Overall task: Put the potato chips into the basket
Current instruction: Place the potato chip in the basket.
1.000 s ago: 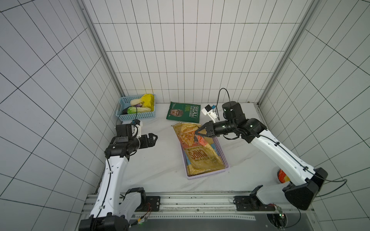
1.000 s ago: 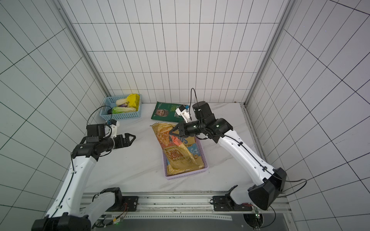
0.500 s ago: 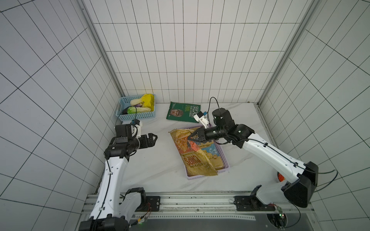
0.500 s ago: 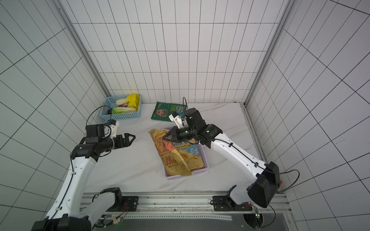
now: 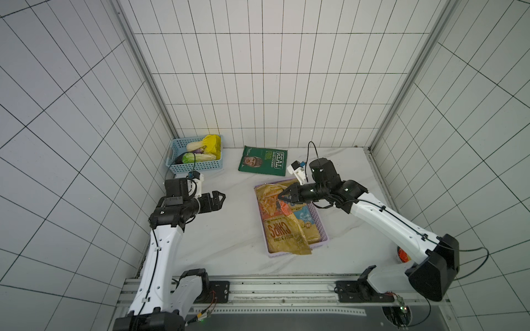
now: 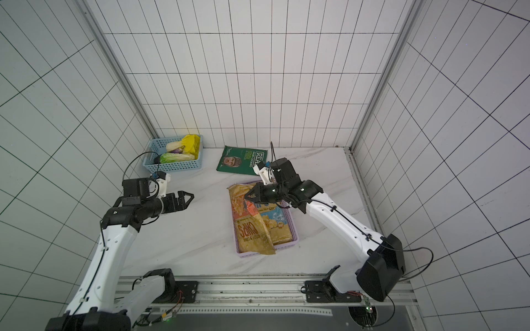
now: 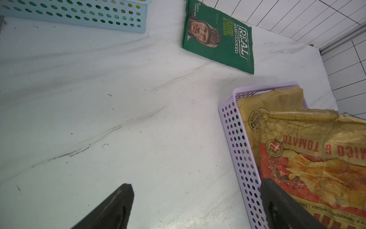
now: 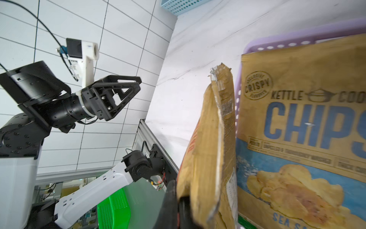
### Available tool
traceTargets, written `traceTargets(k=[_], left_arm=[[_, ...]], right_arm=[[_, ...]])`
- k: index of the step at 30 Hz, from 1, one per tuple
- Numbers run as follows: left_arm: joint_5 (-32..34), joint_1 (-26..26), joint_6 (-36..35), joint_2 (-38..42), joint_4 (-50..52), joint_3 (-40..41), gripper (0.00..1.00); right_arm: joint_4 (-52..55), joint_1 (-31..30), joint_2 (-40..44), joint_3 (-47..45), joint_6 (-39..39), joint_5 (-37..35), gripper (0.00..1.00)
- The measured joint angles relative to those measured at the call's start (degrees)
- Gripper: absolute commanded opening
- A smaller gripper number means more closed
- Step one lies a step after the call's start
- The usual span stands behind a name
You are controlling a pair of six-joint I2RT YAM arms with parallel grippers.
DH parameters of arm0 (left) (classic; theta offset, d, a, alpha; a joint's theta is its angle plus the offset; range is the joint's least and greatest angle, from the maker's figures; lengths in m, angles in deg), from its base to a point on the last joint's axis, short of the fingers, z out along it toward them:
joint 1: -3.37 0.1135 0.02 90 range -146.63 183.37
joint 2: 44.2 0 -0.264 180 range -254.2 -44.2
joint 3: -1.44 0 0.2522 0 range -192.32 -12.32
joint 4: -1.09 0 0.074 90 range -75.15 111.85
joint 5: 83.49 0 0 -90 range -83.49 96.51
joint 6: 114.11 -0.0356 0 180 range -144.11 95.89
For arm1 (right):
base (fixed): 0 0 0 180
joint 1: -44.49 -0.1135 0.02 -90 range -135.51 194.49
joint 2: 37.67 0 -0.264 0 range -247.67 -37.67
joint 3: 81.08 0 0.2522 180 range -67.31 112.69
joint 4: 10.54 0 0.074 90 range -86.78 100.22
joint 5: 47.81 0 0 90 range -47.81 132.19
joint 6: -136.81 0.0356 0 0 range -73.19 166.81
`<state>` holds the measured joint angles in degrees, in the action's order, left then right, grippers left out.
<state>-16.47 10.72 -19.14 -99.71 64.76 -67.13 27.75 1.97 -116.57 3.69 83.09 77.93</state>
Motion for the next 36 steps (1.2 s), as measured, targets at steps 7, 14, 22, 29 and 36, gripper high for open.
traceTargets(k=[7,14,22,29,36], left_arm=[[0.0,0.0,0.0,0.0,0.0,0.1,0.98],[-0.3,0.2,0.0,0.0,0.0,0.2,0.98],[-0.4,0.2,0.0,0.0,0.0,0.3,0.98],[-0.5,0.2,0.0,0.0,0.0,0.3,0.98],[-0.6,0.3,0.0,0.0,0.0,0.3,0.98]], right_arm=[[1.5,6.7,0.0,-3.4,-4.2,1.4,0.18],[7.6,10.2,-4.8,-2.7,-10.7,-2.3,0.47],[21.1,10.4,-10.2,7.5,-17.0,-16.8,0.71],[28.0,10.7,-10.0,13.5,-19.5,-25.7,0.68],[29.3,7.9,-6.9,12.7,-18.0,-22.4,0.57]])
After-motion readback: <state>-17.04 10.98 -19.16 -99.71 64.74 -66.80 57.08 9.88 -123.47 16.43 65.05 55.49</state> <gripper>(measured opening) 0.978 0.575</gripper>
